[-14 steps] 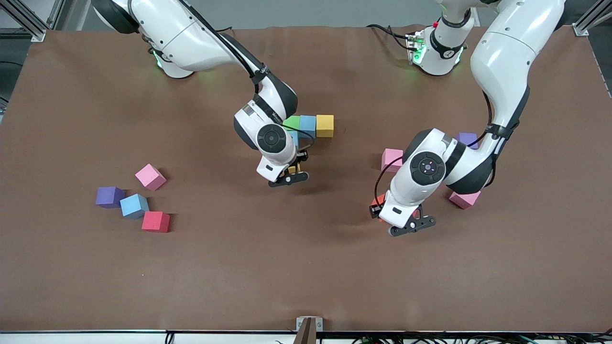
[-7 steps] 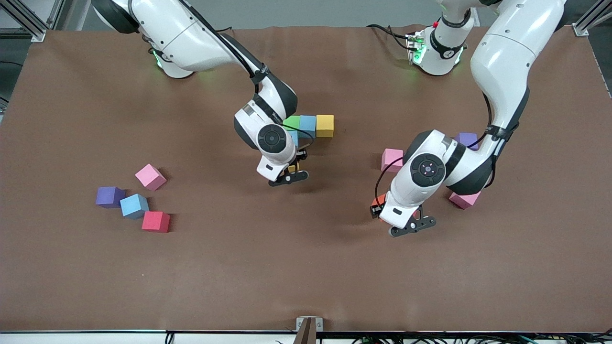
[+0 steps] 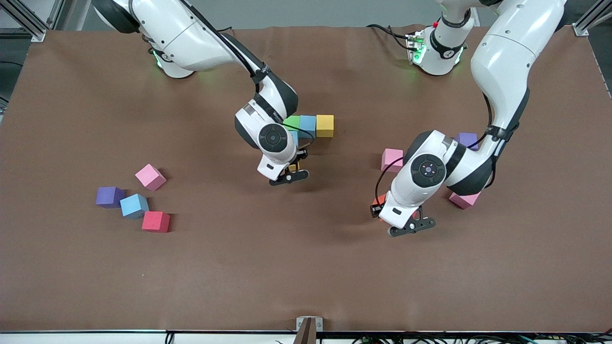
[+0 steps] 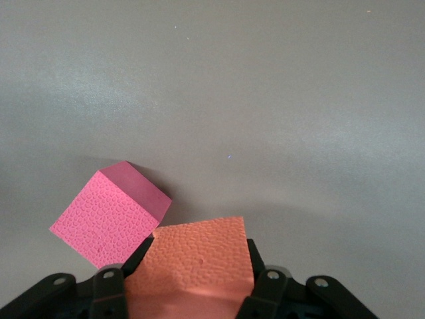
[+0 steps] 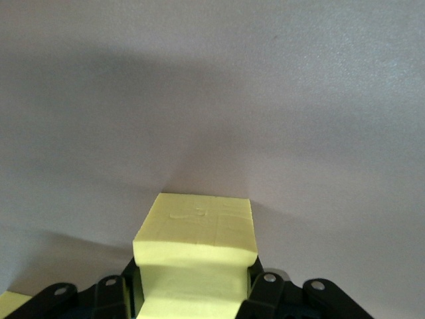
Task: Arrange 11 blocks into digit 3
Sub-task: 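Open the right gripper to release the yellow block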
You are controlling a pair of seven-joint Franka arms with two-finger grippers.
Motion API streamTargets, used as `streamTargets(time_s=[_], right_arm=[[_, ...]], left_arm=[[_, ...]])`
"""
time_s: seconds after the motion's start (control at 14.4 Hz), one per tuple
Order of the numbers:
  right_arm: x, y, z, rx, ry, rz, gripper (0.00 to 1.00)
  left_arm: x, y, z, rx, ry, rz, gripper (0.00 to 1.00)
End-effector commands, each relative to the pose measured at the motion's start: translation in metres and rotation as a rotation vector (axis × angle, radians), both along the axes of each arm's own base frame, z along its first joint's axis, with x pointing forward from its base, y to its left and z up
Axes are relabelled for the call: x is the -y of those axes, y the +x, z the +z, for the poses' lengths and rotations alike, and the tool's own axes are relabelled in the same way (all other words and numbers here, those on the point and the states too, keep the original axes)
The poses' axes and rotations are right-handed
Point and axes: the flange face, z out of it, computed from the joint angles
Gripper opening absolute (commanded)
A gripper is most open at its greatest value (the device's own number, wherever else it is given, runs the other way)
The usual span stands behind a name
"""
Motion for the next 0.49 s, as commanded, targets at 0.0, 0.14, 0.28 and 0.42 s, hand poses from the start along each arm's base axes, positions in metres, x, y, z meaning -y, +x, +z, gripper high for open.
streamTargets(time_s=[0.0,0.14,0.28,0.42], right_arm=[[0.0027,-0.0132,0.0045,-0.014,-0.022,0.016,0.38],[0.0028,-0.0133,0.0044,-0.015,-0.023,0.015,0.38],[0.0023,-0.0126,0.0052,-0.012,-0.022,0.008,0.57],[0.0020,-0.0127,0.0048,-0.020,-0.029,-0.044,1.00]], left_arm=[[-0.0017,0.0011,0.0023,-0.002,0.002,-0.026,0.23],[-0.0018,0.0006,0.0025,-0.004,0.003,-0.027,0.23],[-0.0018,0.0007,0.0035,-0.002,0.003,-0.030,0.23],[-0.0019,0.0012,0.0041,0.000,0.004,-0.038,0.23]])
